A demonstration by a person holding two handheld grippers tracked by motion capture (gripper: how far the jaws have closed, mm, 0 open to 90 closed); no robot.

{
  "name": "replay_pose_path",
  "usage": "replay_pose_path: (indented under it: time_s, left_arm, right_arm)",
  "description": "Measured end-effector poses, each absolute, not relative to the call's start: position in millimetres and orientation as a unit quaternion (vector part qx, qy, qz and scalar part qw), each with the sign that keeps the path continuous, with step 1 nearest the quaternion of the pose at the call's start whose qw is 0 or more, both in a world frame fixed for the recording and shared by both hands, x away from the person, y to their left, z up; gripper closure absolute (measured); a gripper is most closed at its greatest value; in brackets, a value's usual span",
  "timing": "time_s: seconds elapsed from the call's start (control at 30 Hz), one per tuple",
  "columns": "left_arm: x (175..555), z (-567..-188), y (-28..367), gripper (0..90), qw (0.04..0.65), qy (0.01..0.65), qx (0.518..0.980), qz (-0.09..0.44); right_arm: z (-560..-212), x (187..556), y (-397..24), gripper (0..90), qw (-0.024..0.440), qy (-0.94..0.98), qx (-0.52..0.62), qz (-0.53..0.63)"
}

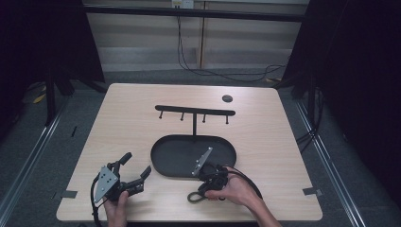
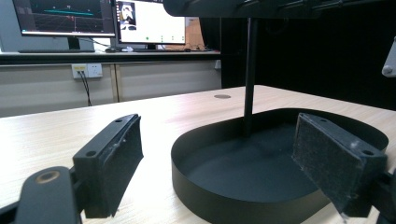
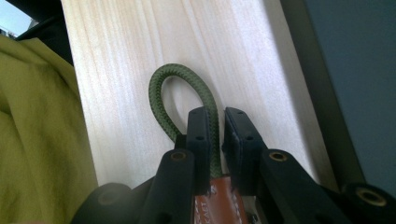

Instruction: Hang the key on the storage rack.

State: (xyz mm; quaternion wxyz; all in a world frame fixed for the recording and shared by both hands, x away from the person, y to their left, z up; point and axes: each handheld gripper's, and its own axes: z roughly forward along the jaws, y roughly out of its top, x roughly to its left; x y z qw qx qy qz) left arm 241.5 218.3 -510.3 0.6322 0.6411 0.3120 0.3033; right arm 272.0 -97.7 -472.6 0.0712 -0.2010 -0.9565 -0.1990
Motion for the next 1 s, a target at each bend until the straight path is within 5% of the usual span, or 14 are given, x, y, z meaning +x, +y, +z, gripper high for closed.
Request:
replay_pose_path:
  time_s: [0.47,1.0]
  left_arm:
    - [241.7,-510.2,218.5,15.7,0.632,0.310,0.642,0.304]
    - [241.5,-510.3,218.5,15.7,0.633,0.312,0.641,0.303]
  right_arm:
    - [-469.0,266.8,-86.7,86.1,0.038,-0.968,-0.186,-0.165]
    - [-442.9,283.3,-90.8,86.2,0.061,-0.964,-0.212,-0.148]
